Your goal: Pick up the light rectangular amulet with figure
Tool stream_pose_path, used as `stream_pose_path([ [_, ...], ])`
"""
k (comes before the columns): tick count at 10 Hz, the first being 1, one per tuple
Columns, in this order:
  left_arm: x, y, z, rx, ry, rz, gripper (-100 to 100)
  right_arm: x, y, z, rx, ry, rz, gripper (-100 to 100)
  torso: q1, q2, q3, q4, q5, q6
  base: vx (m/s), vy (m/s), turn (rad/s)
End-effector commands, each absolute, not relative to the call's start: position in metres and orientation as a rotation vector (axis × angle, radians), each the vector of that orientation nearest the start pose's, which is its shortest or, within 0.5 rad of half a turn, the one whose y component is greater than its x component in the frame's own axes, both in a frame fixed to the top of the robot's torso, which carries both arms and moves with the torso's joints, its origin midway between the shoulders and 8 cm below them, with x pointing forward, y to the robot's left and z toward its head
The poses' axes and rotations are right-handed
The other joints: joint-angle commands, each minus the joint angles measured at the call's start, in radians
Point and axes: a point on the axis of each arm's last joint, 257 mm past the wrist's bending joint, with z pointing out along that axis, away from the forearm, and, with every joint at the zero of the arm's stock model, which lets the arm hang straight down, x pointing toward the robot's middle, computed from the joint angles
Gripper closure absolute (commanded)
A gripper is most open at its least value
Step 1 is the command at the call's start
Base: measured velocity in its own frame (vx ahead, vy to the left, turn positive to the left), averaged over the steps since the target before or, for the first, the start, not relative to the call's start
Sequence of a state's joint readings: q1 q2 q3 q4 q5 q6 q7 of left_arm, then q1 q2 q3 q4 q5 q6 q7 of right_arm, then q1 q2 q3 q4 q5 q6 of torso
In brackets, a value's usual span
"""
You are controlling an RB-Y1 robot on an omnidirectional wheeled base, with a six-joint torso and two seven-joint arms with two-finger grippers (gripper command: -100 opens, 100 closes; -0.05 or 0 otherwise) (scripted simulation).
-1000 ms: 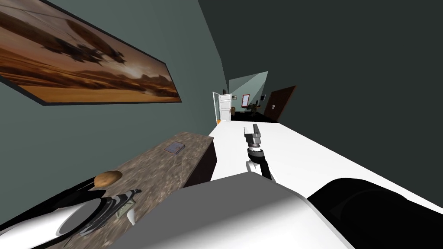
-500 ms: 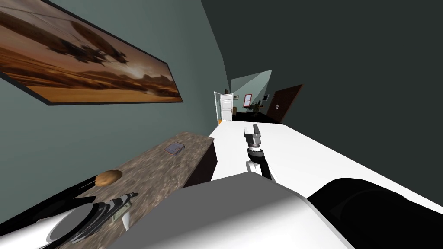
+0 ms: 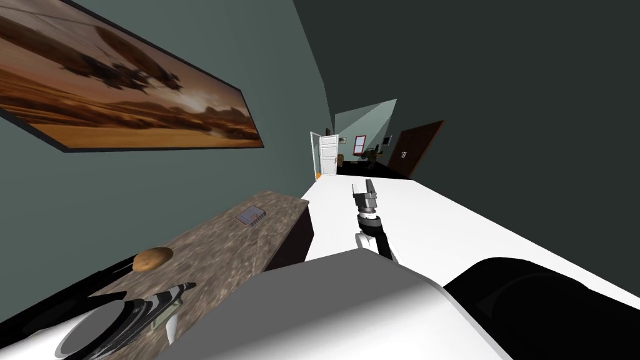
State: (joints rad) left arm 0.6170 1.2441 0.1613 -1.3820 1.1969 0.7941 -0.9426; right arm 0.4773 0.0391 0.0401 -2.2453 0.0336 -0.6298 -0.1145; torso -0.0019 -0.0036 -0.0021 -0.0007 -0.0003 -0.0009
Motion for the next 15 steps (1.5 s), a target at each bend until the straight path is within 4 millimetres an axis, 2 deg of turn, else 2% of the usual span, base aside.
stream_pose_path([
  [1,0.162,0.693,-0.35,-1.33,2.46,0.221,-100,0.331,-0.26,0.04,0.612,0.491,1.462,0,0.0,0.0,0.0,0.0,0.0,0.0,0.057,-0.026,0.101],
  [3,0.163,0.692,-0.35,-1.315,2.47,0.225,-100,0.331,-0.26,0.04,0.612,0.491,1.462,0,-0.001,-0.001,-0.001,0.0,0.0,0.0,0.043,-0.027,0.032],
  [4,0.163,0.692,-0.35,-1.309,2.473,0.226,100,0.331,-0.26,0.04,0.612,0.491,1.462,0,0.0,0.0,0.0,0.0,0.0,0.0,0.0,0.0,0.0],
  [8,0.162,0.693,-0.35,-1.311,2.472,0.226,100,0.331,-0.26,0.04,0.612,0.491,1.462,0,0.001,0.002,0.001,0.001,0.001,0.001,0.0,0.0,0.0],
  [9,0.162,0.693,-0.35,-1.311,2.473,0.226,0,0.331,-0.26,0.04,0.612,0.491,1.462,0,0.001,0.002,0.001,0.001,0.001,0.001,0.0,0.0,0.0],
  [10,0.169,0.688,-0.347,-1.31,2.475,0.231,100,0.331,-0.26,0.04,0.612,0.491,1.462,0,0.001,0.002,0.001,0.001,0.001,0.0,-0.051,0.039,-0.073],
  [15,0.18,0.677,-0.342,-1.312,2.479,0.245,100,0.331,-0.26,0.04,0.612,0.491,1.462,0,0.003,0.005,0.003,0.001,0.001,0.001,-0.064,0.038,-0.066],
])
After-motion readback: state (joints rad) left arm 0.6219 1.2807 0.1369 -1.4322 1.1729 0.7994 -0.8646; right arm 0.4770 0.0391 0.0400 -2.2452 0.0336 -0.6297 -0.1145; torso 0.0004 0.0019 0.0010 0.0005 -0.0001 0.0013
